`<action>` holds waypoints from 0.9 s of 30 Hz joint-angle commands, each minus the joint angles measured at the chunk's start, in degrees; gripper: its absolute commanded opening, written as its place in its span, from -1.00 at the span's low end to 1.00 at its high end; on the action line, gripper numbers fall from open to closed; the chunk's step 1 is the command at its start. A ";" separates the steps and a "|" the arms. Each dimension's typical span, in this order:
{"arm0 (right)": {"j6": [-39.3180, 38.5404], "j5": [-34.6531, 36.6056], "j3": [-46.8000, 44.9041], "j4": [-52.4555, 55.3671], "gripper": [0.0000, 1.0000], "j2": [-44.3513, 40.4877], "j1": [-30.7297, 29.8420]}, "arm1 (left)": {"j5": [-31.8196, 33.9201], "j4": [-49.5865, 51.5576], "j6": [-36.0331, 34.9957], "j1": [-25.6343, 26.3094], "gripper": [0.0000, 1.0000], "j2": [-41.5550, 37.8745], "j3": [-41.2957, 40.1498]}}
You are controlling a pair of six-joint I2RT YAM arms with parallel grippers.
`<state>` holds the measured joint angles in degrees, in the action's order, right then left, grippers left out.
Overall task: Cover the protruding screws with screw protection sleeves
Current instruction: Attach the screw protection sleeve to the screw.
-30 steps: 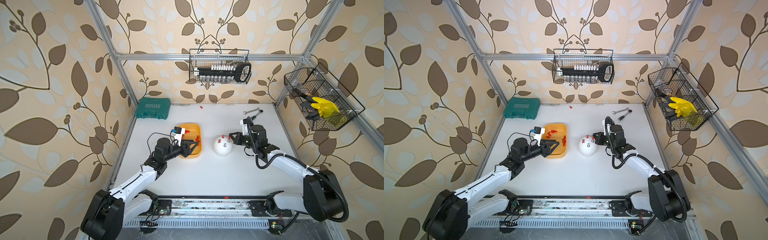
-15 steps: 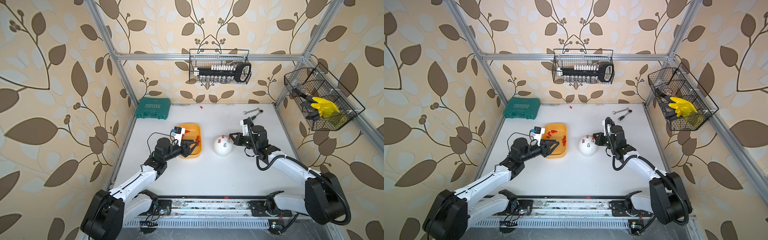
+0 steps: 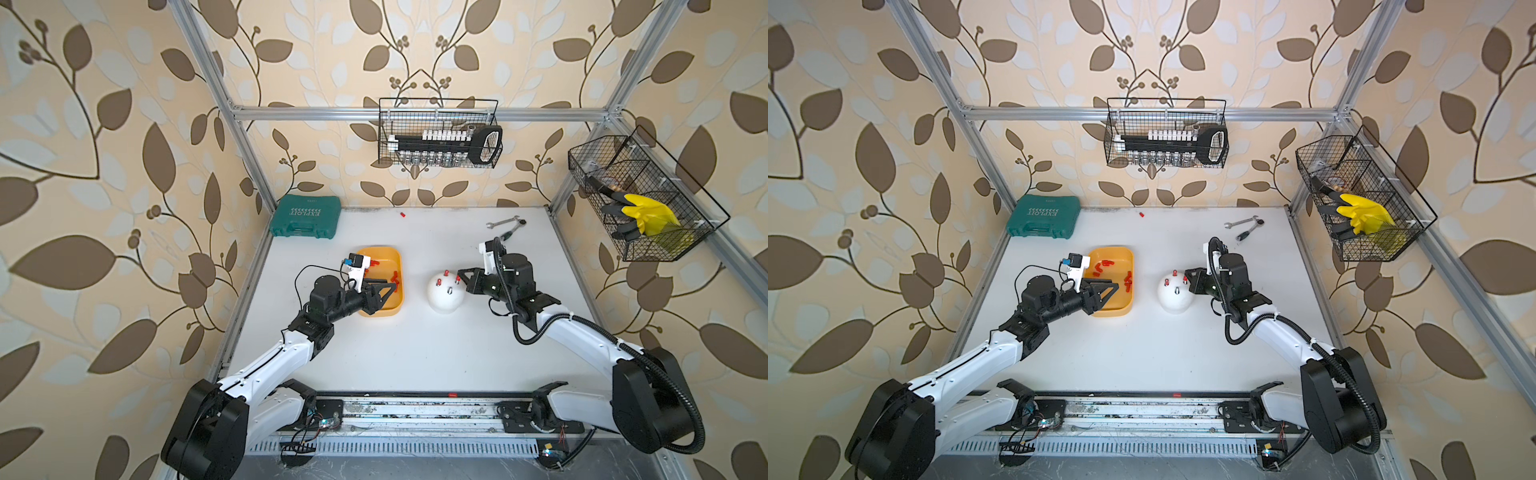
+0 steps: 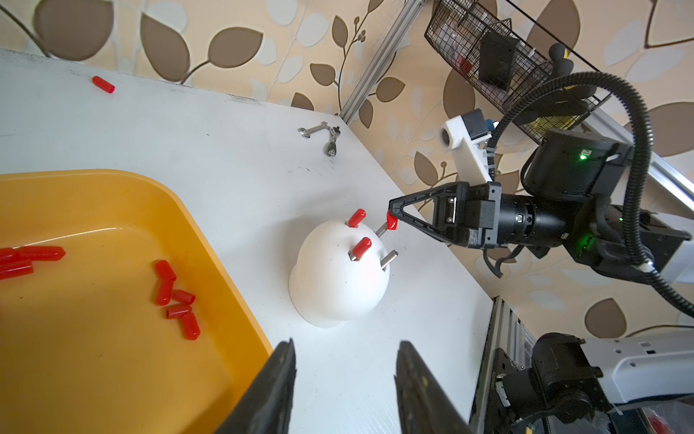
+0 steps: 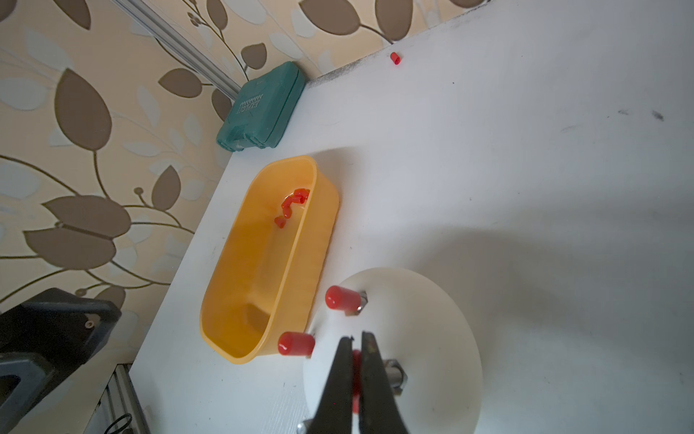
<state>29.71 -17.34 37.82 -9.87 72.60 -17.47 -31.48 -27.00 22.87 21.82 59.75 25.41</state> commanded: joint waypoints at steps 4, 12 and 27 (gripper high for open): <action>-1.54 2.31 -0.70 -0.92 -0.88 -2.40 -0.15 | -1.06 -0.46 -0.91 0.58 -0.08 -0.02 1.76; -2.64 3.01 -1.21 -1.09 -0.88 -3.71 -0.37 | -1.12 -1.01 -0.76 0.60 -0.08 0.53 1.92; -2.63 3.97 -2.25 -3.82 -0.87 -0.25 -2.20 | -1.30 -1.01 -0.83 0.76 -0.08 0.38 2.12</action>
<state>28.01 -14.55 36.23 -11.81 71.64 -19.35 -31.48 -27.00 22.87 21.85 60.51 25.43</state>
